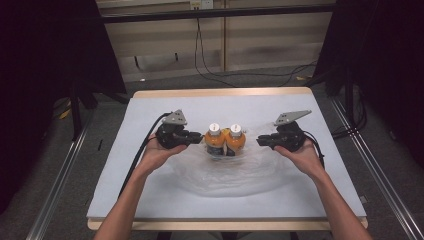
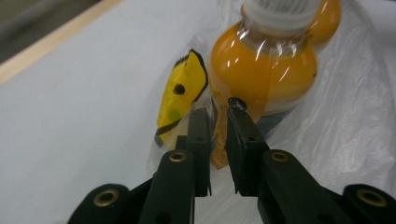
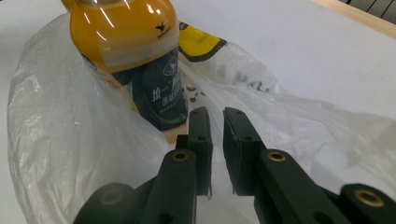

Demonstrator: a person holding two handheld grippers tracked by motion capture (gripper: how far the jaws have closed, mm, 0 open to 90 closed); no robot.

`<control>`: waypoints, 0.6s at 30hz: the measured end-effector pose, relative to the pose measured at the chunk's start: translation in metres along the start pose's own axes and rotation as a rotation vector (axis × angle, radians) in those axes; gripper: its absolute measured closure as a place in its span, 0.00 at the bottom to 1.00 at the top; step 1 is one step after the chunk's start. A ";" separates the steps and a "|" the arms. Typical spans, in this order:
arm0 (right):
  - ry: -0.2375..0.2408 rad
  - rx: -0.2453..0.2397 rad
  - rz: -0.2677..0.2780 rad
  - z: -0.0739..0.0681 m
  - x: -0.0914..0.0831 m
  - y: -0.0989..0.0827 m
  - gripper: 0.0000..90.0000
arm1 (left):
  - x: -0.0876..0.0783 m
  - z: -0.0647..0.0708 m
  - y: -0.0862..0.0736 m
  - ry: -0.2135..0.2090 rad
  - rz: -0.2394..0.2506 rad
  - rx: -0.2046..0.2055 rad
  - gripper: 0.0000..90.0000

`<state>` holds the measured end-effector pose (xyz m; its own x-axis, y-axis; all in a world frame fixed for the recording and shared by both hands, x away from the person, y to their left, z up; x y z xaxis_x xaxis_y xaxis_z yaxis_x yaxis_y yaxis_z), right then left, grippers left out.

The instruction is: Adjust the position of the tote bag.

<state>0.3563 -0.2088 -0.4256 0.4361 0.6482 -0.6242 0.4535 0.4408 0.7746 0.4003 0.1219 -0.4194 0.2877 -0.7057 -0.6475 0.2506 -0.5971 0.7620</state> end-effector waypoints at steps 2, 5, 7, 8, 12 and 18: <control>0.002 -0.007 -0.016 0.000 0.007 0.003 0.85 | 0.010 -0.002 -0.005 0.001 -0.036 -0.013 0.90; 0.020 -0.006 -0.042 0.000 0.018 0.003 0.86 | 0.017 -0.004 -0.012 -0.021 -0.049 -0.022 0.89; 0.031 -0.010 -0.075 0.000 0.026 0.002 0.88 | 0.019 -0.005 -0.015 -0.024 -0.067 -0.017 0.89; 0.035 -0.019 -0.093 -0.001 0.030 0.001 0.88 | 0.019 -0.004 -0.016 -0.029 -0.071 -0.014 0.89; 0.051 -0.033 -0.132 -0.004 0.039 -0.002 0.92 | 0.025 0.002 -0.020 -0.058 -0.127 0.020 0.90; 0.058 -0.044 -0.177 -0.006 0.045 -0.005 0.96 | 0.037 0.007 -0.024 -0.055 -0.189 0.047 0.94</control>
<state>0.3687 -0.1784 -0.4573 0.3067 0.5920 -0.7453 0.4842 0.5772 0.6576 0.3988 0.1079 -0.4615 0.1885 -0.5980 -0.7790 0.2519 -0.7372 0.6269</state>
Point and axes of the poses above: each handheld gripper's, and its own axes: x roughly forward along the jaws, y roughly out of its top, z roughly to its right, the point moved 2 cm from there along x, roughly forward along the jaws, and after that the axes turned 2 degrees about y, right-handed, at the moved point
